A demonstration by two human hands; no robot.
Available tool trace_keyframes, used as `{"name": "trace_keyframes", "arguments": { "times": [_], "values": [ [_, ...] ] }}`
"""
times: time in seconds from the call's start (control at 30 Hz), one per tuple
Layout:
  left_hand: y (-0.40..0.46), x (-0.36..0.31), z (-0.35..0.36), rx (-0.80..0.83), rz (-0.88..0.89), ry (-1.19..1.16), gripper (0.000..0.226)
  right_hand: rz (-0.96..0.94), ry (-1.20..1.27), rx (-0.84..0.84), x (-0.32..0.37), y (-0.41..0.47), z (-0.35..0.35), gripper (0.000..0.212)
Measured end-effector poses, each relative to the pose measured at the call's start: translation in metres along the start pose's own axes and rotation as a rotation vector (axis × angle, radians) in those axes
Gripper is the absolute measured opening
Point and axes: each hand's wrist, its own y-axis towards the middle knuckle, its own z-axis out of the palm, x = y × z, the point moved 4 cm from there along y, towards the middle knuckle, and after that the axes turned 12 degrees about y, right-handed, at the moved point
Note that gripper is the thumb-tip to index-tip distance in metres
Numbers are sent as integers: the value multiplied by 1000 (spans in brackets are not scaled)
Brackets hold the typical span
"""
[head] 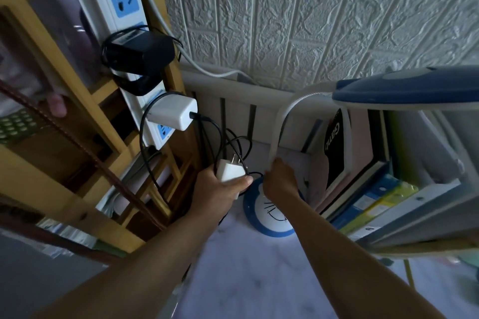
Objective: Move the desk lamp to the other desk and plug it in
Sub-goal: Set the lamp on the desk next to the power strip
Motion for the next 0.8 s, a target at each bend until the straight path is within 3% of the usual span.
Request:
{"name": "trace_keyframes", "arguments": {
  "times": [0.13, 0.23, 0.4, 0.53, 0.67, 0.8],
  "values": [
    [-11, -10, -4, 3, 24, 1, 24, 29, 102, -50, 9, -21, -9, 25],
    [-20, -20, -9, -16, 31, -6, 28, -71, 196, -106, 25, -36, -23, 19],
    [-32, -35, -20, 2, -2, 18, 22, -128, 779, 182, 64, -62, -36, 38],
    [-43, -44, -31, 47, -26, 16, 33, -208, 832, 283, 90, -69, -45, 33],
    [-55, -50, -49, -13, -31, -6, 25, -303, 863, 188, 105, -76, -57, 34],
    [-66, -59, -73, -86, -20, -3, 29, -231, 913, 58, 107, -82, -64, 34]
  ]
}}
